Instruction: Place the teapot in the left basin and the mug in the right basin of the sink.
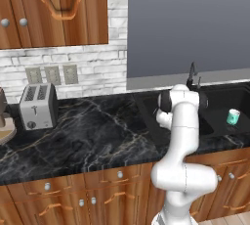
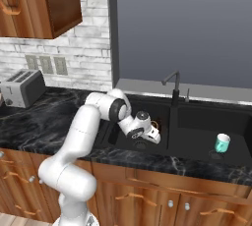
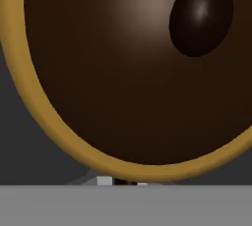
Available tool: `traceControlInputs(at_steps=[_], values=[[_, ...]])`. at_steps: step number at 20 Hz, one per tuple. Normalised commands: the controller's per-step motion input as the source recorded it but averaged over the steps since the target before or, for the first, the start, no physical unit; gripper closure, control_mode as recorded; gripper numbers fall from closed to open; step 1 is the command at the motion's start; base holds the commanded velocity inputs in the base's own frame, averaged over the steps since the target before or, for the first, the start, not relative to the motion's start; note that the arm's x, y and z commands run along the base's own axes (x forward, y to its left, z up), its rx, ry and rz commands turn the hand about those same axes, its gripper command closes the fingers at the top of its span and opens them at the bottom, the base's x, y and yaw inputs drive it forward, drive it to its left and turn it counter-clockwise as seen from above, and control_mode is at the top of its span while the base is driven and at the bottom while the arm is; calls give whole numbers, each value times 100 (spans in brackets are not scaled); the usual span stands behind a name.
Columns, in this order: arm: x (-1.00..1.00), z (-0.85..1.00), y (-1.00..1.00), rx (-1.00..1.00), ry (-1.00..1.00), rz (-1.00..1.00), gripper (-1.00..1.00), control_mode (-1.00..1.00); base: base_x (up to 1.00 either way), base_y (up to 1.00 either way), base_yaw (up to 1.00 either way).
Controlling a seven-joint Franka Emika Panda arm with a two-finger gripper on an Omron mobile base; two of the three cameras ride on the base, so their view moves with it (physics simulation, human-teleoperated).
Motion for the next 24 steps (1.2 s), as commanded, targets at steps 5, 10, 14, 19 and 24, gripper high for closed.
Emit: traceControlInputs(at_steps=[5,10,14,19,24], values=[[16,-10,0,0,-1,0,-100,-100,0,0,0],[0,49,0,0,-12,0,-100,-100,0,0,0],[0,67,0,0,-13,0,-100,-100,0,0,0],[-2,43,0,0,-9,0,-100,-100,0,0,0],[-27,43,0,0,-7,0,-100,-100,0,0,0]])
